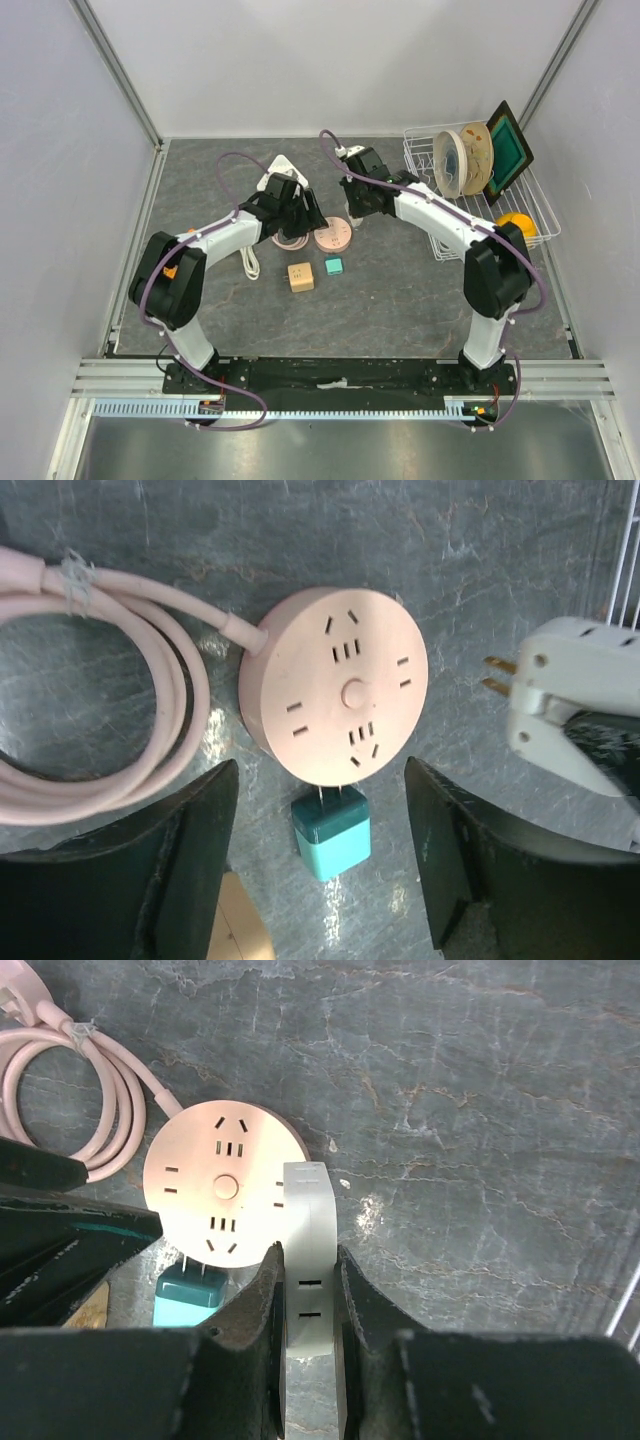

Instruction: Insert the plug

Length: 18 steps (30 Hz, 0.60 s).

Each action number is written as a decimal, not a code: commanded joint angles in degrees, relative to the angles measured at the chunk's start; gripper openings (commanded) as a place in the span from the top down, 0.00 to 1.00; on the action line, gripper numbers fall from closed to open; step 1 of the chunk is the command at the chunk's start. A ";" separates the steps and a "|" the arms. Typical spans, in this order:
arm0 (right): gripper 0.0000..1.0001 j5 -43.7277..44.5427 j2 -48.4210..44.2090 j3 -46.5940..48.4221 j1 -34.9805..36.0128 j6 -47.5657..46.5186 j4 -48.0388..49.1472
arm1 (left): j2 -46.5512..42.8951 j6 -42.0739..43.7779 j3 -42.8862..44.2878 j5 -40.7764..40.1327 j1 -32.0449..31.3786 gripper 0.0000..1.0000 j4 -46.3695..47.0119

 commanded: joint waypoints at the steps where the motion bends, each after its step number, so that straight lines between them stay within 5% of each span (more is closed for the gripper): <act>1: 1.00 -1.38 3.46 6.07 0.28 -0.53 -4.30 | 2.22 3.20 4.12 0.87 0.65 0.28 0.39; 18: 1.00 -1.38 9.53 9.59 2.39 1.58 -5.02 | 6.97 3.46 3.69 2.29 1.00 0.31 1.62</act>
